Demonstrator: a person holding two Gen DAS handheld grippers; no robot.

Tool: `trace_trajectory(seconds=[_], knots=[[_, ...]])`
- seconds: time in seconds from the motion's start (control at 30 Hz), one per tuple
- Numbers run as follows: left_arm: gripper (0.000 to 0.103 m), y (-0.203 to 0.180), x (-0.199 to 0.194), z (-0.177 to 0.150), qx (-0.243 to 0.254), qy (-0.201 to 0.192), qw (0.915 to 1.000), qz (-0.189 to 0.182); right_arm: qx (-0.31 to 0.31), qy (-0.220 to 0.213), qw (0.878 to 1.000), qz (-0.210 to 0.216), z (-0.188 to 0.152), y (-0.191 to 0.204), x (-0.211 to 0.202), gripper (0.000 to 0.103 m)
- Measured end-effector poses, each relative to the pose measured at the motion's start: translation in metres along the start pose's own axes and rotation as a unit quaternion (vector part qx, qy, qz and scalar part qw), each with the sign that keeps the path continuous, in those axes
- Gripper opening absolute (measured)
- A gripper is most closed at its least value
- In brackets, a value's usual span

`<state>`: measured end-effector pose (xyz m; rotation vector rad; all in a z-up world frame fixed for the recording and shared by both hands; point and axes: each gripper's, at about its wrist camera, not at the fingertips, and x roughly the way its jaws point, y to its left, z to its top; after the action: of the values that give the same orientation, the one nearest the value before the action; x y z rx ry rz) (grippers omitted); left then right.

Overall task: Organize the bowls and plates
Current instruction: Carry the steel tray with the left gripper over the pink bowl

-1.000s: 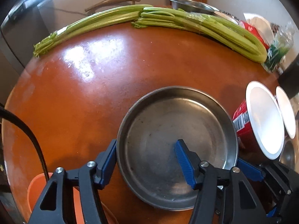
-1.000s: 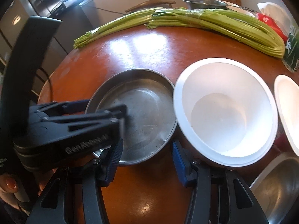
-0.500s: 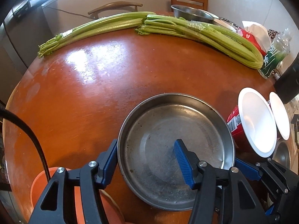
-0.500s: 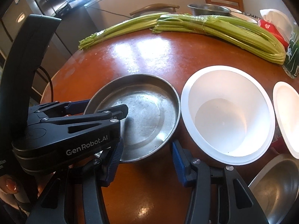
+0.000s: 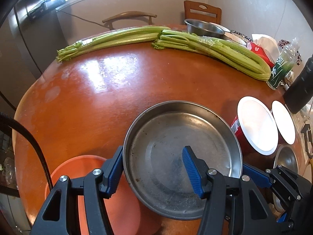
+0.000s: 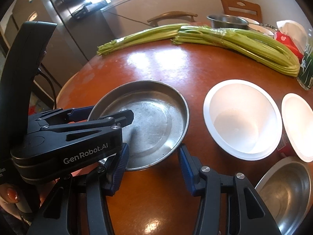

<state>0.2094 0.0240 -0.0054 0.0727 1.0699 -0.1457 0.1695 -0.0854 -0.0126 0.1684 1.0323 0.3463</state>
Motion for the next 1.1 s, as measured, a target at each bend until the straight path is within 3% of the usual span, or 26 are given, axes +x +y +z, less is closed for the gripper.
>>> trace_trajectory(seconds=[0.6,1.1], knots=[[0.059,0.005,-0.052,-0.021,-0.014,-0.045,0.9988,0.014,-0.045,-0.043,0.998,0.005,-0.005,0.026,-0.041,0.053],[0.059,0.063,-0.114,-0.052,-0.073,-0.096,0.9913,0.052,-0.133,-0.058,0.988,0.048,0.001,0.092,-0.053,0.053]])
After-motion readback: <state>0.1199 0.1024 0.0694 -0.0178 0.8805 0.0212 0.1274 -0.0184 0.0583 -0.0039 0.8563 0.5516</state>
